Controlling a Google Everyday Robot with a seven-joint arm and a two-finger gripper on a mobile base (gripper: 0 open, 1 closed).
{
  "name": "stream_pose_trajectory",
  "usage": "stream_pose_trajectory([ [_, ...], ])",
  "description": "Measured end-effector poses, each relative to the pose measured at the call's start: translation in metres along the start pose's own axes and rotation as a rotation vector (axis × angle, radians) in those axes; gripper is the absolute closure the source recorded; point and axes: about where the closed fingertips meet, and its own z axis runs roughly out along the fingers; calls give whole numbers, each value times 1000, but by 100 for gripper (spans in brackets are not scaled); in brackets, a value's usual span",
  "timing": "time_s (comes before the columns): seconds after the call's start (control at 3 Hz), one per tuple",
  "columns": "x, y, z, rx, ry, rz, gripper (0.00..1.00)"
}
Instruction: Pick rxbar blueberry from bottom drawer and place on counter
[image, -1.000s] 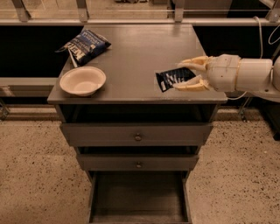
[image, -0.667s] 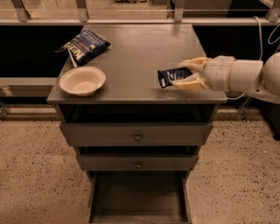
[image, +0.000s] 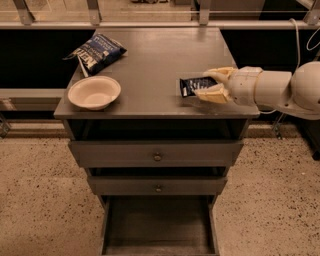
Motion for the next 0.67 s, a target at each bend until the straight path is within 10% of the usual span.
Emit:
stream_pose_trajectory([
  [0.67,-7,6,-5,-45,30,-8,0],
])
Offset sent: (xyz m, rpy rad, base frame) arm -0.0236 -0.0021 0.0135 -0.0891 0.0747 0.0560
